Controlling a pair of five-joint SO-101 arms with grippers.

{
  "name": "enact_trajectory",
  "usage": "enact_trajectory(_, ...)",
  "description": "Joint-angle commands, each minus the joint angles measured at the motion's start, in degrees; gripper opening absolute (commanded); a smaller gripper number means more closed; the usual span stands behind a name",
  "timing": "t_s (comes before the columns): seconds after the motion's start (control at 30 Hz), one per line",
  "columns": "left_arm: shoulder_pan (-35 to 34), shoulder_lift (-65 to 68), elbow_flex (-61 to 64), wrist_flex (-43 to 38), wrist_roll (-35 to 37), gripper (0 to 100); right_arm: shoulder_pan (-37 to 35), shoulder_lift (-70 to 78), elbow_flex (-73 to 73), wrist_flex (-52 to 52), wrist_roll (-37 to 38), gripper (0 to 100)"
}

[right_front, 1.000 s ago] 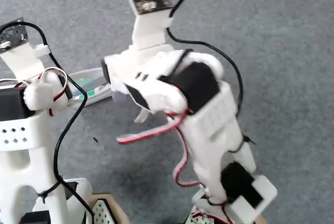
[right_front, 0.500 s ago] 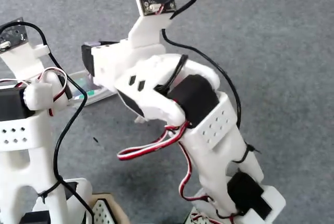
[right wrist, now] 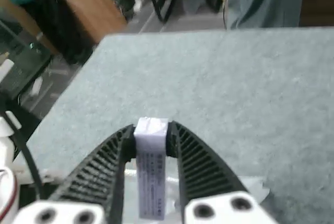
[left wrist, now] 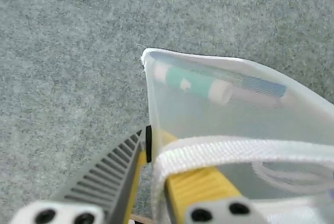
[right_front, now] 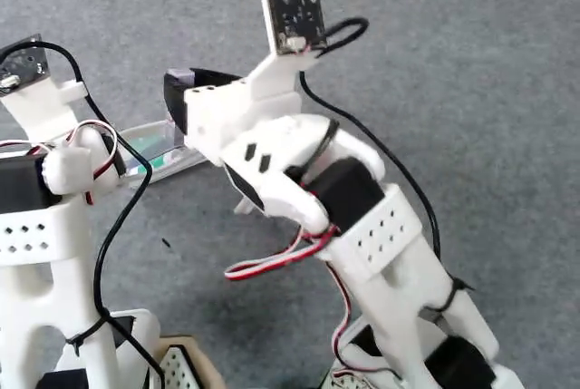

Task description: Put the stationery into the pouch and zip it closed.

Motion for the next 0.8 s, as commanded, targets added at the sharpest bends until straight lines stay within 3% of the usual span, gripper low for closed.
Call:
enact_trajectory(0.0, -0.92, -0.35, -0.04, -1.23, -0.44, 3, 0.79, -3.56, 2.68, -5.01, 0.79, 1.2)
enact_trajectory(0.4, -0.92, -0.35, -0.04, -1.05, -0.70, 3, 0.97, -3.91, 5.05, -5.36, 0.88, 1.2)
enact_trajectory(0.53, -1.01, -0.35, -0.04, -1.14, -0.53, 3, 1.23, -3.91, 8.66, -5.80, 4.40, 1.2)
enact_trajectory(0.77, -1.10, -0.35, -0.04, -0.97, -0.53, 3, 1.32, -4.00, 19.47, -18.81, 9.14, 1.2)
